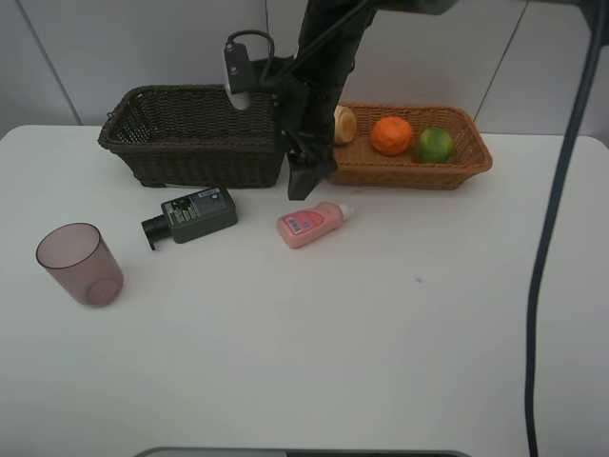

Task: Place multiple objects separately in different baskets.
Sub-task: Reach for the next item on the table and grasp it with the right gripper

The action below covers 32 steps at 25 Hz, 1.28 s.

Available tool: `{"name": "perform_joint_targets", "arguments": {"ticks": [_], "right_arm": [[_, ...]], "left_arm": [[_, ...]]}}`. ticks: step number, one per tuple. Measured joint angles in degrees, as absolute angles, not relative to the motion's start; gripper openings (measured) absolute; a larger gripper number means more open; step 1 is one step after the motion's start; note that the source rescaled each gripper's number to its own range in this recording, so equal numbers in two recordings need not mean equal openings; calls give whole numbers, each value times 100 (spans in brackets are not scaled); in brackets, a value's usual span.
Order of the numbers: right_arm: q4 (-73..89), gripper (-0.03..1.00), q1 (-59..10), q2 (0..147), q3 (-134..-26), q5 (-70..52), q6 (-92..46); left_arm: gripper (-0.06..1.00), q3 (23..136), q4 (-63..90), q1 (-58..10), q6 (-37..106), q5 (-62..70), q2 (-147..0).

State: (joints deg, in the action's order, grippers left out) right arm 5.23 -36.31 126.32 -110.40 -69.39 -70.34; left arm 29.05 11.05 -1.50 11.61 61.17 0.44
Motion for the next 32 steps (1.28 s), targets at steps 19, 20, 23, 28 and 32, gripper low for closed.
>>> {"name": "perform_joint_targets", "arguments": {"ticks": [19,20,23,28,32], "right_arm": [[0,72,-3584,12696,-9632,-5154,-7496],[0,72,-3561,12723,-9626,-5139,-7510],[-63,72,-3528,12795,-9613,-5145,-7522],[-58,72,-3495,12911,-9595,-5171,-7561],[-58,72,-3495,12984,-9595,-5153,-7561]], "left_arm": [[99,2905,1105,-150,1161,6117,44],[99,2905,1105,-150,1161,6117,44],[99,2905,1105,-150,1161,6117,44],[99,2905,1105,-150,1161,6117,44],[99,2905,1105,-150,1161,6117,44]]}}
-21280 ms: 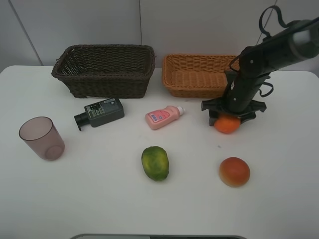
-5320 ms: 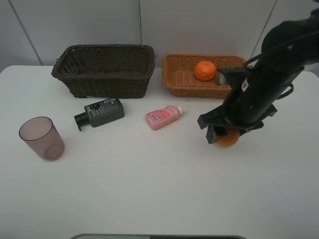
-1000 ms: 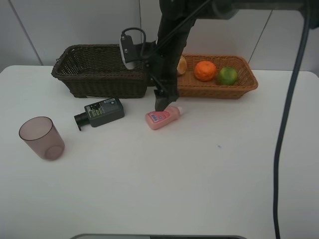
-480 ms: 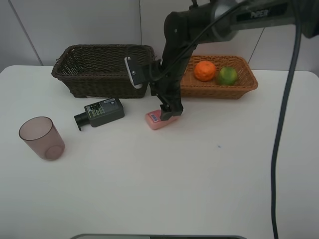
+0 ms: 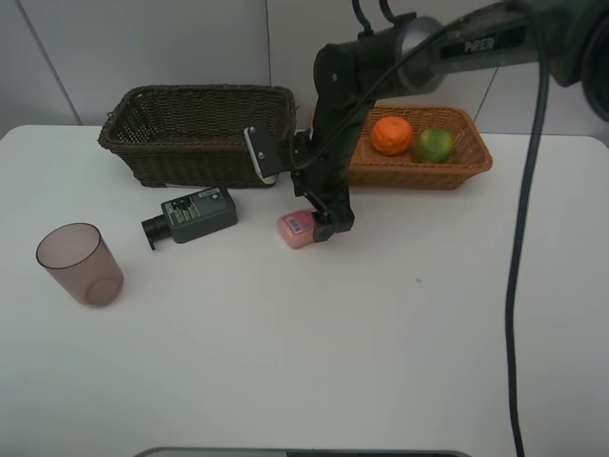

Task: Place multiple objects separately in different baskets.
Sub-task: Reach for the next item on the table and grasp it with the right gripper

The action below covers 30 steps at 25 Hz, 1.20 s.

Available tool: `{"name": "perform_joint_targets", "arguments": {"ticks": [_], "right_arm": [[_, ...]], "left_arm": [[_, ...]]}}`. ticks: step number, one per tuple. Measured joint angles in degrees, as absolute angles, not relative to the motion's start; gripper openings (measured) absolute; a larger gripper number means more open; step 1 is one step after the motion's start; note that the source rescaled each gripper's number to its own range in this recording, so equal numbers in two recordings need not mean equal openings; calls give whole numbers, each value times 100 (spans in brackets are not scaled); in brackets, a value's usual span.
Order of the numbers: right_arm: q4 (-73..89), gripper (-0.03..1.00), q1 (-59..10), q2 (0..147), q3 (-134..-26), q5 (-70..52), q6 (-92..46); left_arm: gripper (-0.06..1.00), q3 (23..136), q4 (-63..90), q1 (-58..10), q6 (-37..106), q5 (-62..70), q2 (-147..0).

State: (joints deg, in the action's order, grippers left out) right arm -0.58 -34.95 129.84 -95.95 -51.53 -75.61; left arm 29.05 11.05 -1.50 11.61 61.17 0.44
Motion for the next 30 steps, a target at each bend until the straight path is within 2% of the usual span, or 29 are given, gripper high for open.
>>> {"name": "perform_joint_targets", "arguments": {"ticks": [14,16,17,18,20,22,23,30], "right_arm": [[-53,72,-3495,13219,-9595,-5148,-7567],[0,69,-3495,13260,-9595,-5148,-7567],[0,65,-3495,13261,-9595,-5168,-7574],[0,56,-3495,13261,-9595,-5168,-7579],[37,36,-3495,13265,-9595,-5168,-7579],[50,8,-3495,13272,-9595,-5146,-7579],[58,1,-3495,13272,-9595,-5146,-7579],[120,1,-3495,13275,-9595,-5139,-7579]], "left_arm": [[99,2905,1105,-150,1161,6117,44],[99,2905,1105,-150,1161,6117,44],[99,2905,1105,-150,1161,6117,44],[99,2905,1105,-150,1161,6117,44],[99,2905,1105,-150,1161,6117,44],[99,2905,1105,-150,1161,6117,44],[99,2905,1105,-150,1161,6117,44],[99,2905,1105,-150,1161,6117,44]]}}
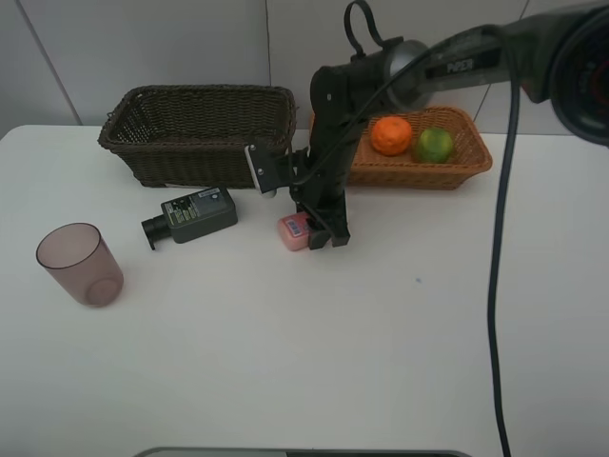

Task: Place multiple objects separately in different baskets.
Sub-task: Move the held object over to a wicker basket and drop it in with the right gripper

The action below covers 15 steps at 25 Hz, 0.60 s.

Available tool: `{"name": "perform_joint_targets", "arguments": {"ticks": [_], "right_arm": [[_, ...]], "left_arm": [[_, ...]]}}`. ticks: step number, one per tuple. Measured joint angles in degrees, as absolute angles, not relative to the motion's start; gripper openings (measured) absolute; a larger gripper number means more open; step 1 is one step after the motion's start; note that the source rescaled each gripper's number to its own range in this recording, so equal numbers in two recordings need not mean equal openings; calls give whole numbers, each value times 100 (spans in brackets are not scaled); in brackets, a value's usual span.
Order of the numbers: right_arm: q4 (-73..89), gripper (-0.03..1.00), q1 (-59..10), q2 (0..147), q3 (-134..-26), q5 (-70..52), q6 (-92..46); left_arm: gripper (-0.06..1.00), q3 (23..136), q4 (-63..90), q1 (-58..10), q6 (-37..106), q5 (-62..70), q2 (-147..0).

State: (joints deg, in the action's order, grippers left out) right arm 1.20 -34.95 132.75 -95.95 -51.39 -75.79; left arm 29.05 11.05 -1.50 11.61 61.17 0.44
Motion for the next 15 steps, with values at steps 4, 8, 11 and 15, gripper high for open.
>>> {"name": "perform_joint_targets", "arguments": {"ticks": [4,8,11,15], "right_arm": [[120,1,-3495,13280,-9595,-5137,-7579],[124,1,-3495,13280,-9595,-5137,-7579],[124,1,-3495,13280,-9595,-5137,-7579],[124,1,-3495,13280,-9595,-5137,-7579]], "left_arm": [[99,2905,1105,-150,1161,6117,44],[99,2905,1105,-150,1161,6117,44],[99,2905,1105,-150,1161,6117,44],[99,2905,1105,-150,1161,6117,44]]}}
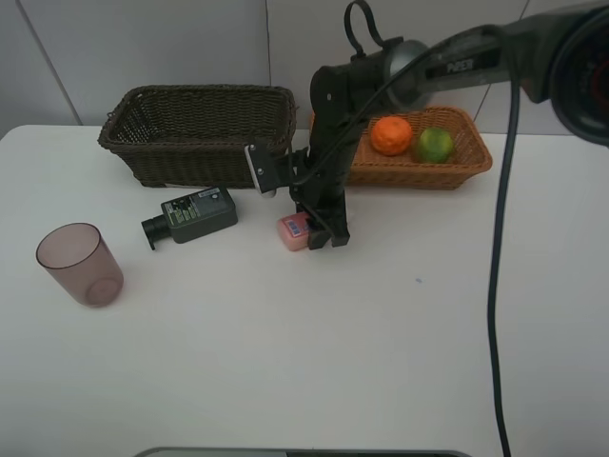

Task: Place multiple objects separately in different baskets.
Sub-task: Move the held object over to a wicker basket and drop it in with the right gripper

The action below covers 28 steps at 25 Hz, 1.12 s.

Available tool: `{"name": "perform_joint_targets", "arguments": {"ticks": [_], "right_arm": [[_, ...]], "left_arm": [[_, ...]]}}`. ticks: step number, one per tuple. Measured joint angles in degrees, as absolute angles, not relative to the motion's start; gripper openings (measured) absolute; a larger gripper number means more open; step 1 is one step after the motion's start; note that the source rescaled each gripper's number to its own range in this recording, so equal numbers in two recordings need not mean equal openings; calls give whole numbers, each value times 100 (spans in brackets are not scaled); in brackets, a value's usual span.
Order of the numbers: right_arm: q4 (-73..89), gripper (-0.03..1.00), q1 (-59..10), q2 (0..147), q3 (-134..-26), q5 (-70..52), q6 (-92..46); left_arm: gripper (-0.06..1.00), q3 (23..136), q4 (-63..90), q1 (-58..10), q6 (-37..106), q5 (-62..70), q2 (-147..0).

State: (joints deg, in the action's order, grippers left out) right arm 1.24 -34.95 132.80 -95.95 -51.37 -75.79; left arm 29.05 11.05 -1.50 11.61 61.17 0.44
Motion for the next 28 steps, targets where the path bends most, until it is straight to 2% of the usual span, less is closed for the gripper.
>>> {"name": "perform_joint_targets", "arguments": {"ticks": [10,18,28], "right_arm": [[144,1,-3495,13262,-9595,-5190,-7554],[394,1,-3540,12631,-9595,-5704,-6486],[249,1,-3925,12115,-9621,-6272,-4779]], "left_arm": [[99,2905,1105,-150,1161,6117,44],[99,2905,1105,-150,1161,6117,44],[99,2905,1105,-150,1161,6117,44]]}}
